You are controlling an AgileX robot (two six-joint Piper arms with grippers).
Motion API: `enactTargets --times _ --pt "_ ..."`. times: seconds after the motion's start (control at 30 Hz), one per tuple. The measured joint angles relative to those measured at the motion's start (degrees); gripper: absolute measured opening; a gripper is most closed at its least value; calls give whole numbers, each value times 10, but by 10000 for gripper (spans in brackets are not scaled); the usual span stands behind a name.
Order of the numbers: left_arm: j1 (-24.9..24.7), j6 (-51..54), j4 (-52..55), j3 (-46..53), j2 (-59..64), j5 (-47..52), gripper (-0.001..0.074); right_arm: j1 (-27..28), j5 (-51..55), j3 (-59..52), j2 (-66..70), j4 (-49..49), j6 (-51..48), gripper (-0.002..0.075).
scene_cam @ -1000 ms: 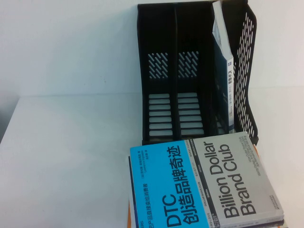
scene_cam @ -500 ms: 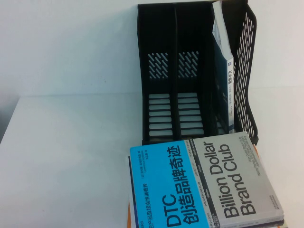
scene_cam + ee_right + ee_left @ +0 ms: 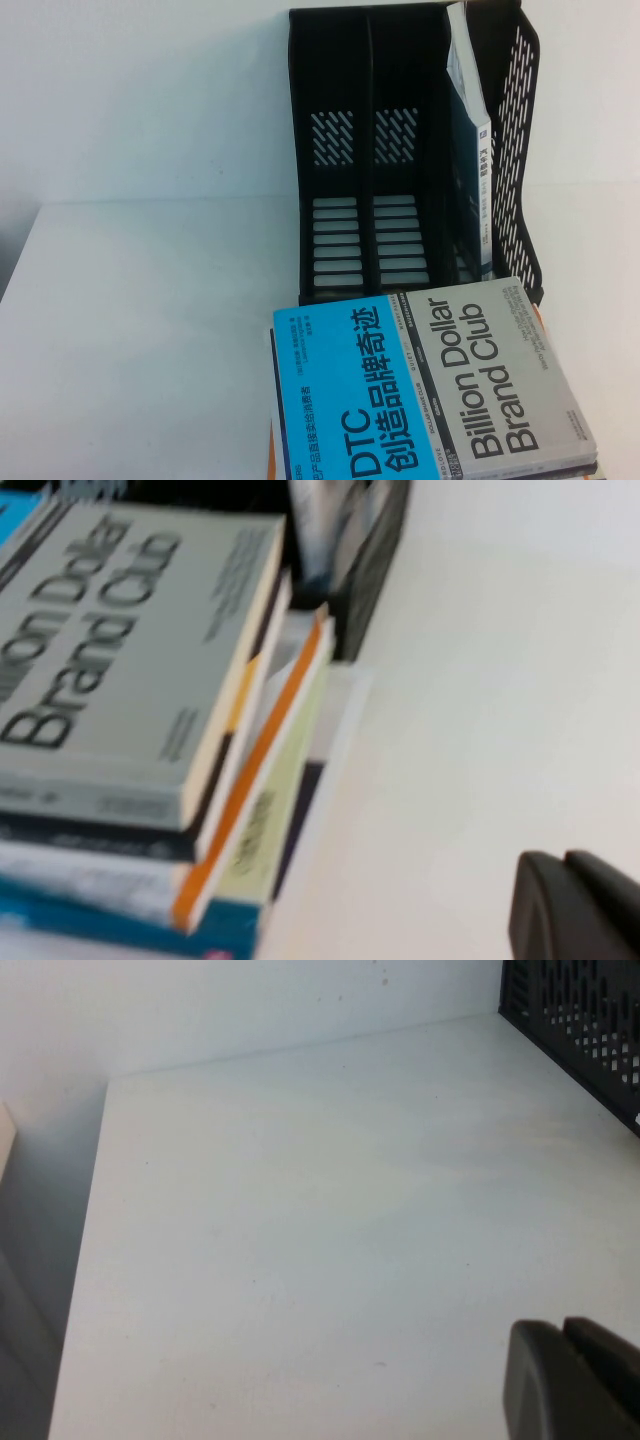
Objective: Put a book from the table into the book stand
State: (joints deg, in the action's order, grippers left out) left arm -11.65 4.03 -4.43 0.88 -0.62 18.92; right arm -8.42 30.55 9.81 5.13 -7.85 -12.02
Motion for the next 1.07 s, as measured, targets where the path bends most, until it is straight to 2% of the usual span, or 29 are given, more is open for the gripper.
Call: enactTargets --times 0.17,0.3,0.53,1.07 --pt "0 0 0 0 0 0 -1 44 -28 -38 -56 28 3 -3" --pt "0 0 0 0 0 0 -1 69 -45 -76 -59 50 59 -3" --pt "0 0 1 0 0 0 -1 73 -98 -107 -59 66 100 -3" --pt "0 -1 1 0 0 0 -1 73 -103 -108 -59 66 102 -3"
